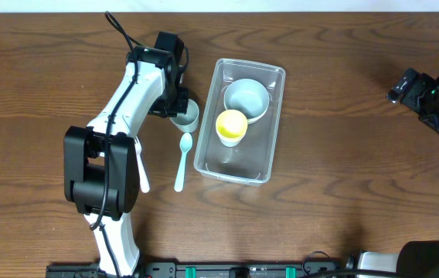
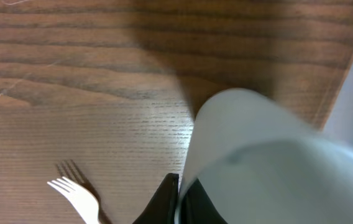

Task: Pack container
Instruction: 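Grasp the grey cup with the left gripper, then stack the grey cup into the yellow cup and release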

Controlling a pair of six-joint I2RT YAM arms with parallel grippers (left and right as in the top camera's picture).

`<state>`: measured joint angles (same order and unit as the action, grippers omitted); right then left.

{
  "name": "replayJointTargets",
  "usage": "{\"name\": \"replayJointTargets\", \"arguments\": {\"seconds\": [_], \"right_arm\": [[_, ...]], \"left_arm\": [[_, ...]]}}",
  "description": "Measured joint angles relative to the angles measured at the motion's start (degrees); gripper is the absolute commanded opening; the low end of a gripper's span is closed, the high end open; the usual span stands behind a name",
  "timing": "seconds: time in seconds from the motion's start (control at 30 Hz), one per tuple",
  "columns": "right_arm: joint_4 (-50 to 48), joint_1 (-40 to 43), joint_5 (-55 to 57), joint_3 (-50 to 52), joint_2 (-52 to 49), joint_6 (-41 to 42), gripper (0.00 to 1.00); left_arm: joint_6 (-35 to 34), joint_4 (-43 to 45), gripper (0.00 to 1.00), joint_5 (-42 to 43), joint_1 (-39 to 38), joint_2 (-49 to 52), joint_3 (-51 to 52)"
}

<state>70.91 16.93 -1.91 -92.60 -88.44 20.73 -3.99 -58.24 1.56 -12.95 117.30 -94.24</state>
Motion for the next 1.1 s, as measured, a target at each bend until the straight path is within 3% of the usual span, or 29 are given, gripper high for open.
{"name": "replayJointTargets", "arguments": {"seconds": [0.3, 0.47, 0.67, 0.87, 1.1], "right_arm": [[0.0, 0.0, 0.0, 0.0, 0.0, 0.0, 0.99], [0.0, 0.0, 0.0, 0.0, 0.0, 0.0, 0.99], [0.0, 0.0, 0.0, 0.0, 0.0, 0.0, 0.99], [0.0, 0.0, 0.0, 0.0, 0.0, 0.0, 0.99], [0.0, 0.0, 0.0, 0.0, 0.0, 0.0, 0.99]], "left_arm": [[1.0, -5.7, 0.06, 0.0, 0.0, -3.7, -2.2], [1.0, -5.8, 0.06, 0.8, -1.8, -15.4, -6.0], [1.1, -6.4, 0.06, 2.6, -10.3, -26.8, -8.3], [1.1, -4.7, 0.06, 3.2, -16.0, -23.4, -5.7], [1.0, -3.8, 0.06, 2.3, -16.5, -12.7, -3.5]]}}
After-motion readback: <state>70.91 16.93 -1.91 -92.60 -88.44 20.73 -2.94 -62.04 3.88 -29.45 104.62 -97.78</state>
